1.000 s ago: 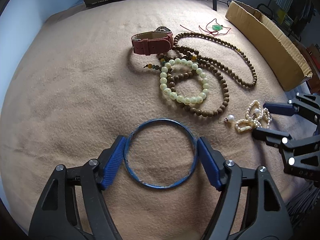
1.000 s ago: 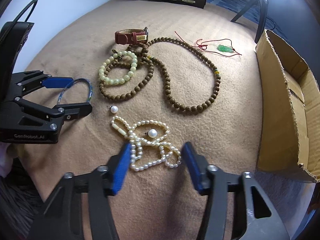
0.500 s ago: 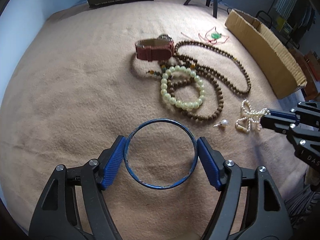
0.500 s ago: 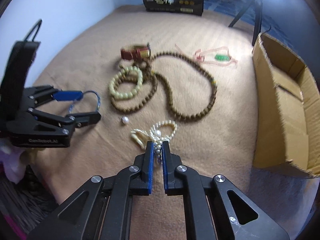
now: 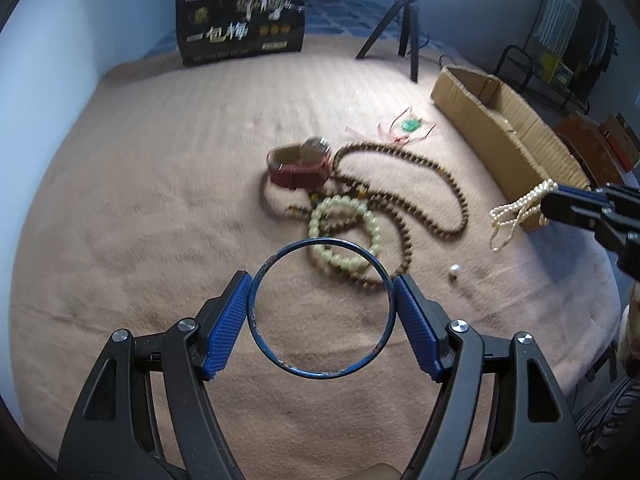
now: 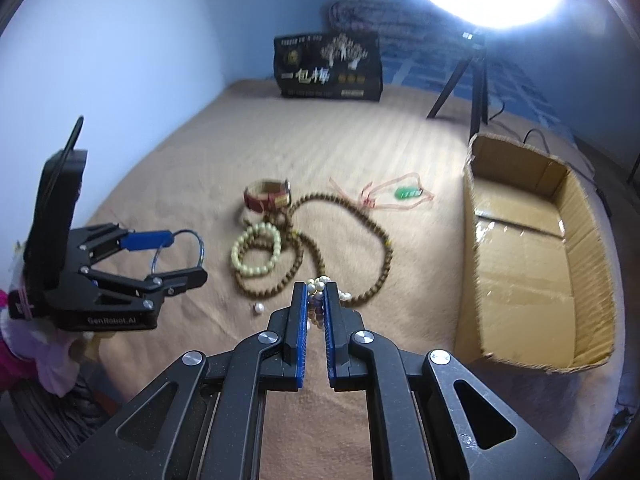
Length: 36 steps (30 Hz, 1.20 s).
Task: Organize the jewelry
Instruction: 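Carry the blue bangle and pearl necklace into the cardboard box with both grippers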
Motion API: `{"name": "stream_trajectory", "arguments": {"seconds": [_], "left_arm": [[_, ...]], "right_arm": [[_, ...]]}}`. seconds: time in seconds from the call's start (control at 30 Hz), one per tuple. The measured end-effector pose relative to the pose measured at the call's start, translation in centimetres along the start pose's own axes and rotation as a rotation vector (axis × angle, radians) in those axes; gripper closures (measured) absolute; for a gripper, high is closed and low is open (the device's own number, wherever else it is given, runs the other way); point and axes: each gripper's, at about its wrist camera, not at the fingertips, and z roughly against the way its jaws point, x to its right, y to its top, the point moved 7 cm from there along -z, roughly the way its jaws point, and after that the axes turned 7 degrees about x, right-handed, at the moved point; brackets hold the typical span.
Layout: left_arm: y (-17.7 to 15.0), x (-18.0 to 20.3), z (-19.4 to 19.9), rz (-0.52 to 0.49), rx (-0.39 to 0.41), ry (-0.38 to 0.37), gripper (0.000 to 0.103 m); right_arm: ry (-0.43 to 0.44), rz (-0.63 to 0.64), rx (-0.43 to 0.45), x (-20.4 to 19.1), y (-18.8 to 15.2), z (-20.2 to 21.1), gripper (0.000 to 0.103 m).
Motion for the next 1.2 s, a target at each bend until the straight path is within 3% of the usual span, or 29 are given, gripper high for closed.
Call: {"name": "stream_trajectory", "arguments": {"seconds": [0.33,0.7,1.2], "left_arm": [[3.8,4.9,2.1,-0.054,0.087,-0.07,0.029],[7.6,11.8,1.5,-0.095,0.111,-0.166,0.029],[11.1,20.8,-2.8,-0.148,0.102,-0.246,0.029]], "right_arm": [[-0.064,-0.049,0.097,3.3,2.7,2.7,0.097],[-0.162,-0.145,0.176,10.2,4.6,5.3,0.097],[-0.235,-0.229,0.166,17.1,5.7,4.3,0.097]]}}
